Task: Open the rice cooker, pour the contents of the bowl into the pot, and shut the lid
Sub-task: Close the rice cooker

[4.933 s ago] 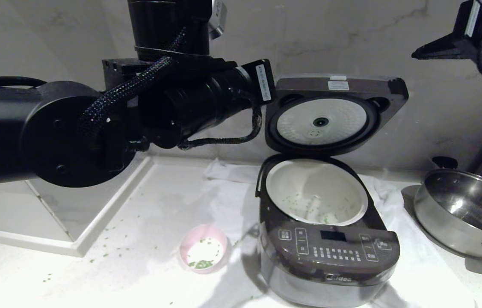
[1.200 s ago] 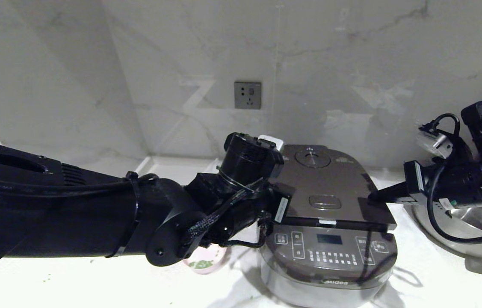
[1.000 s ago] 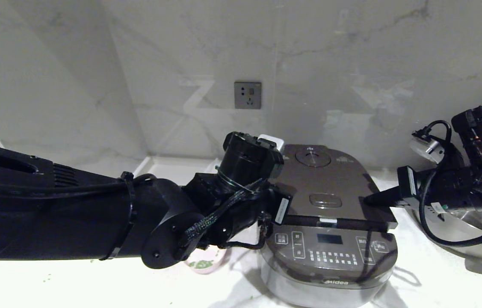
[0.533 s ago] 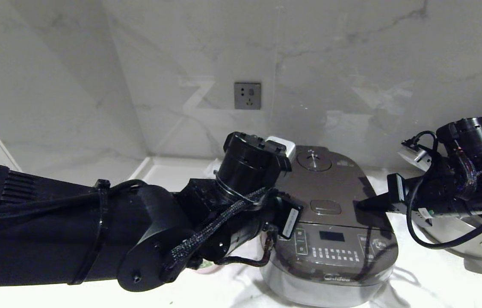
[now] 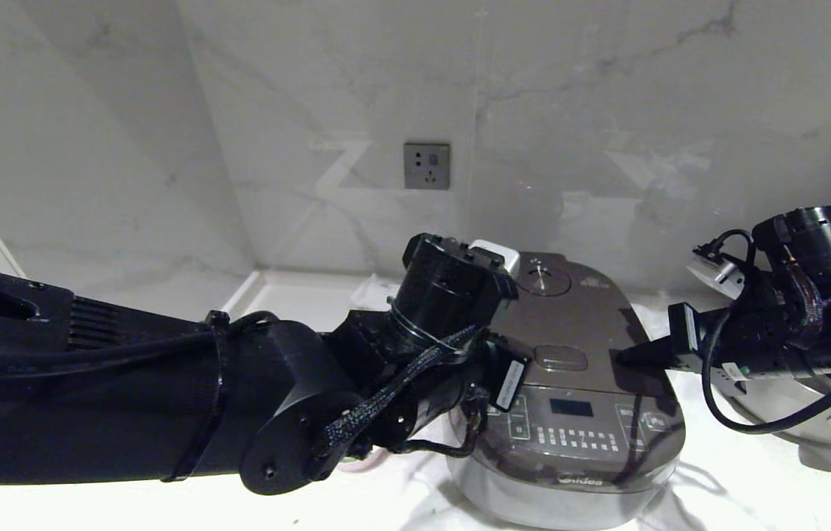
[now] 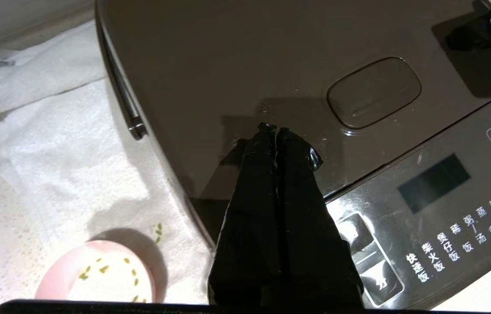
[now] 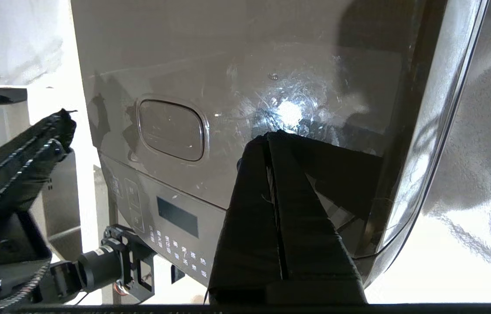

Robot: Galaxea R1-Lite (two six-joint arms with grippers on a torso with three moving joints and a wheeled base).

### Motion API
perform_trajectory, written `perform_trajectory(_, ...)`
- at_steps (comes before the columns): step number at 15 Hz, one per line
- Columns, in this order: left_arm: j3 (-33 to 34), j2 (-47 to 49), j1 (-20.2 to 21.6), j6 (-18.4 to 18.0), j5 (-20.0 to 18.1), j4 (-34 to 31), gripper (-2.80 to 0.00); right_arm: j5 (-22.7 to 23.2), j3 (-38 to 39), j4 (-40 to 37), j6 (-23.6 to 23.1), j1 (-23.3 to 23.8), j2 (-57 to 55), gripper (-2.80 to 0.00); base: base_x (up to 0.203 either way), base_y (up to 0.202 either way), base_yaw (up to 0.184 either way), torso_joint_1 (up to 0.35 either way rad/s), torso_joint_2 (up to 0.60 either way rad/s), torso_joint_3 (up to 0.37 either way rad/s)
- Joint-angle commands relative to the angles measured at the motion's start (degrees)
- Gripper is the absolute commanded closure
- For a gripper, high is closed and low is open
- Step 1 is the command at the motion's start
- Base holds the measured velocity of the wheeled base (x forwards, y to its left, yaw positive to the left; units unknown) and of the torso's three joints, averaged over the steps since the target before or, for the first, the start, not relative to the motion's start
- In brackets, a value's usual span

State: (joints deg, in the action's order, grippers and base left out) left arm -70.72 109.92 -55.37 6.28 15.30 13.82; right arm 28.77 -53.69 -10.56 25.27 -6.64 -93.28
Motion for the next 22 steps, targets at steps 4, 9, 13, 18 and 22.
perform_trajectory(4, -0.47, 2.96, 0.09, -0.15, 0.17, 0.06, 0.0, 0.15, 0.39, -0.17, 0.13, -0.04, -0.29, 0.0, 0.0, 0.0, 0.0, 0.0, 0.0, 0.0)
perform_trajectory(9, -0.9, 6.66, 0.0, 0.02, 0.25, 0.06, 0.0, 0.15, 0.69, -0.17, 0.13, -0.04, -0.24, 0.0, 0.0, 0.0, 0.0, 0.0, 0.0, 0.0)
perform_trajectory(13, -2.23, 5.73, -0.18, 0.05, 0.5, 0.09, 0.0, -0.02, 0.13, -0.17, 0.21, -0.03, 0.83, 0.0, 0.0, 0.0, 0.0, 0.0, 0.0, 0.0)
perform_trajectory(18, -7.57, 3.04, 1.3, 1.89, 3.07, 0.15, 0.0, -0.11, -1.08, -0.17, 1.8, -0.04, 4.69, 0.0, 0.0, 0.0, 0.0, 0.0, 0.0, 0.0)
perform_trajectory(22, -7.7, 1.88, 2.35, 2.85, 3.07, 0.15, 0.0, -0.12, -1.77, -0.17, 1.8, -0.12, 5.52, 0.0, 0.0, 0.0, 0.0, 0.0, 0.0, 0.0)
